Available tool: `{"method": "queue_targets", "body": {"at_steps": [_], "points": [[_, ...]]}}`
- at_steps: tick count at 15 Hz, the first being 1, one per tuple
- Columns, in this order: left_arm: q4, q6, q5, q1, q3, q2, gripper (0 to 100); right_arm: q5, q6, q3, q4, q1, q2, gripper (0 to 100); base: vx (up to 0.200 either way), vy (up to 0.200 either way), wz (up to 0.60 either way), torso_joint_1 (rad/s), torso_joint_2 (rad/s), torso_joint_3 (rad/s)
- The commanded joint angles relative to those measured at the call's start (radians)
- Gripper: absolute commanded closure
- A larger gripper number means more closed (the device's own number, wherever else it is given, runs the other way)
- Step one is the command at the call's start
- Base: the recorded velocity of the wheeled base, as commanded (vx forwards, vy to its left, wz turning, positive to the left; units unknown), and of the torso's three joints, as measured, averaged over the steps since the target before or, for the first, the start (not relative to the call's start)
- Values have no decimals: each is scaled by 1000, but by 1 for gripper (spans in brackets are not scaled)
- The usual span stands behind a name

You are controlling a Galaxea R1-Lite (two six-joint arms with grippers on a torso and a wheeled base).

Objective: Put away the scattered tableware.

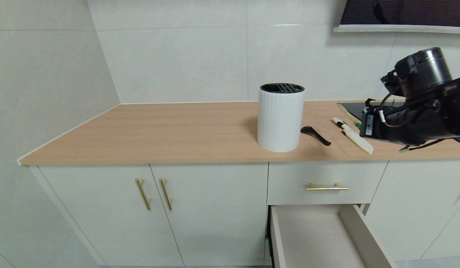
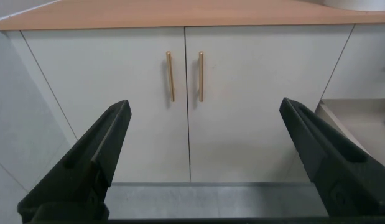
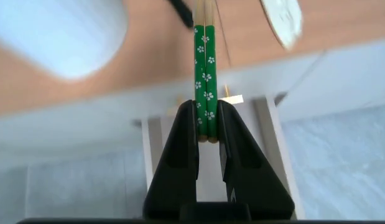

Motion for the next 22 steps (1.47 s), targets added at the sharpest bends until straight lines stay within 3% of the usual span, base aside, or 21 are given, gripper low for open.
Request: {"method": "queue_targets", "body": {"at_steps": [1,6,9,22], "points": [[0,0,0,0,0,0,0,78,-1,89,59,8,-189,100,0,0,0,0,0,0],[0,0,0,0,0,0,0,456,-6,149,291,23,-293,100,0,0,0,0,0,0],[0,0,0,0,0,0,0,497,-125,213,320,25,-309,100,0,0,0,0,0,0],[0,0,0,0,0,2,0,508,-131,238,311,34,-247,100,0,0,0,-6,16,9]]}}
